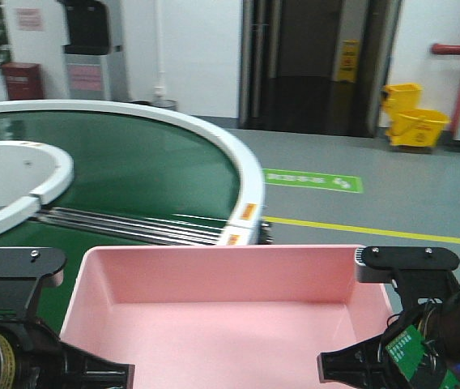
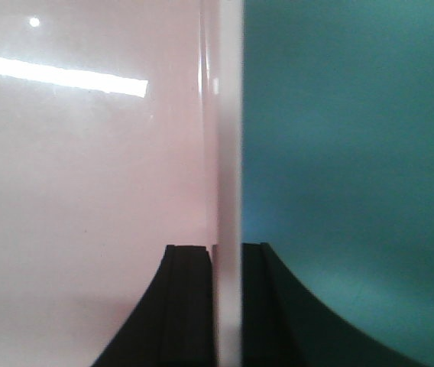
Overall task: Grab pink bin and stack on right shelf
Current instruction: 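Hold the pink bin with both grippers while the base turns away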
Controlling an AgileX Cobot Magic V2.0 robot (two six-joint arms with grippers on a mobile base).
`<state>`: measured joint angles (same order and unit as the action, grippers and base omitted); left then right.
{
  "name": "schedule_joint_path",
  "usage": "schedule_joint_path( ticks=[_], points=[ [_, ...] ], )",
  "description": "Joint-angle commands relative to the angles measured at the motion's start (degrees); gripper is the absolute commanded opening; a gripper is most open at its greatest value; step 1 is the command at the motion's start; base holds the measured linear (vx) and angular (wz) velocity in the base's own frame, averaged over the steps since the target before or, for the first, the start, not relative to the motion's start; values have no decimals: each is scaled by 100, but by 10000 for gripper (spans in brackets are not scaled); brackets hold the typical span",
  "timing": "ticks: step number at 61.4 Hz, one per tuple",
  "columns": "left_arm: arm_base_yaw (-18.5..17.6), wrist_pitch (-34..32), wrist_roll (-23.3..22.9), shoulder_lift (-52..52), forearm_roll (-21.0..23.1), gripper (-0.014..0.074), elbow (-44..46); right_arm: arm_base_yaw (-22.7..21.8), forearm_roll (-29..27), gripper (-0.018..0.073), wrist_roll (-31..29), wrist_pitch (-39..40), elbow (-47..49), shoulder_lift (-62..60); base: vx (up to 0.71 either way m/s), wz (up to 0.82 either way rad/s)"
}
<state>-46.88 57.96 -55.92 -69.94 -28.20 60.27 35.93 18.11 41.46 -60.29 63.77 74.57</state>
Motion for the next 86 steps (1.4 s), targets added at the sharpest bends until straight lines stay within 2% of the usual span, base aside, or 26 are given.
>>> schedule_joint_path(
  ticks=[1, 56, 86],
  points=[
    [-55, -339, -42, 164, -232, 74, 167, 4, 256, 74, -47, 234, 170, -176, -13, -59],
    [-55, -339, -42, 164, -232, 74, 167, 4, 245, 74, -48, 234, 170, -176, -12, -55],
    [-55, -339, -42, 164, -232, 74, 167, 4, 245, 74, -48, 234, 170, -176, 5, -42]
  ],
)
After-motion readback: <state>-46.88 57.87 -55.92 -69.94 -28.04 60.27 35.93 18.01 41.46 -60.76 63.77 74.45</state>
